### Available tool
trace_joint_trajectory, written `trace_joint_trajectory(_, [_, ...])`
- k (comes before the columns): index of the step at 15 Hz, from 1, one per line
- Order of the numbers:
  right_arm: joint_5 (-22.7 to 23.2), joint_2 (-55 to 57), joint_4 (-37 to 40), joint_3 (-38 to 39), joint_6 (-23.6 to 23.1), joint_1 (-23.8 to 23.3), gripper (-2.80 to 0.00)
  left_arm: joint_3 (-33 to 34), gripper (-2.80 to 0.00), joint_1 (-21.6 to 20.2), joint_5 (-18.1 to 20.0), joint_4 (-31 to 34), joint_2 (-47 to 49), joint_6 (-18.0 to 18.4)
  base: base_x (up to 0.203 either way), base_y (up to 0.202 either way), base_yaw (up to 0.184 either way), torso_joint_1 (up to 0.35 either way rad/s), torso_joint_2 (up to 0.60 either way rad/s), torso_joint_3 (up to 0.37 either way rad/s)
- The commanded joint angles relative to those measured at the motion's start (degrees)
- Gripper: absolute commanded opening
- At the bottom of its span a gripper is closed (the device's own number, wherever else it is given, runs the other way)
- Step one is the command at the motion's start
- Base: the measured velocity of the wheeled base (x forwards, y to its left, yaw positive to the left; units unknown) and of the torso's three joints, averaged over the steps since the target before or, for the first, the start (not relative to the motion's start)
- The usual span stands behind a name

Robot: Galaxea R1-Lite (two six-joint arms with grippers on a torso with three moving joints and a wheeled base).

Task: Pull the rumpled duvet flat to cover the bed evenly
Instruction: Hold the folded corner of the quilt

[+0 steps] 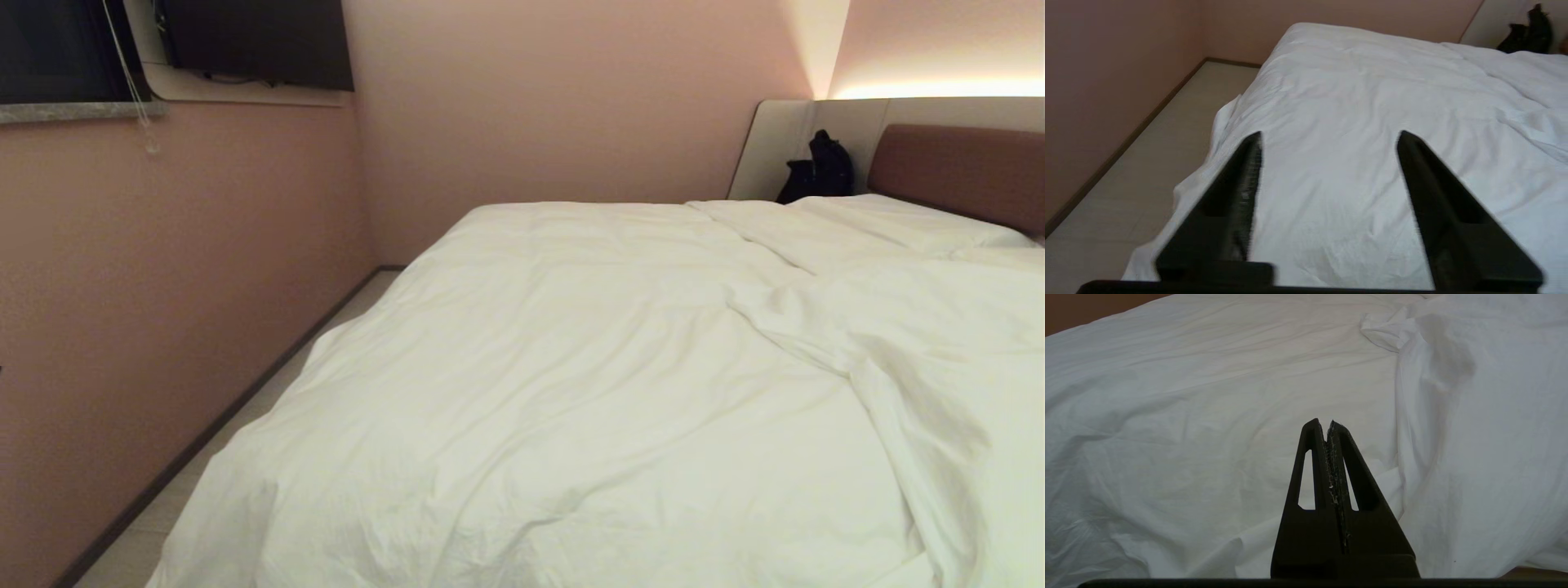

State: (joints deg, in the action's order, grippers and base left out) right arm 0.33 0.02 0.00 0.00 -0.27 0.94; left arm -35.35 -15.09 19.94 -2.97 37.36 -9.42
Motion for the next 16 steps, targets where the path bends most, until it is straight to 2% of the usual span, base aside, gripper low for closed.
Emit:
trace_joint_trajectory(1, [0.0,0.0,0.0,0.0,-0.1,0.0,-2.8,0.3,-2.8,0.0,0.5,0.1,-1.8,0.0,0.0,0.0,0.0,0.0,0.0,0.0])
trace_joint_trajectory(8, [0.0,0.0,0.0,0.0,0.0,0.0,-2.8,0.5,-2.8,0.0,0.3,0.1,-4.7,0.7,0.0,0.0,0.0,0.0,0.0,0.0])
trace_joint_trajectory(12, [0.0,0.0,0.0,0.0,0.0,0.0,-2.8,1.5,-2.8,0.0,-0.2,0.1,-8.3,5.5,0.0,0.0,0.0,0.0,0.0,0.0])
trace_joint_trajectory(15, [-0.1,0.0,0.0,0.0,0.0,0.0,-2.8,1.5,-2.8,-0.1,-0.4,0.1,-10.2,6.9,0.0,0.0,0.0,0.0,0.0,0.0])
trace_joint_trajectory(16, [0.0,0.0,0.0,0.0,0.0,0.0,-2.8,1.8,-2.8,-0.1,-0.5,0.4,-11.0,9.1,0.0,0.0,0.0,0.0,0.0,0.0])
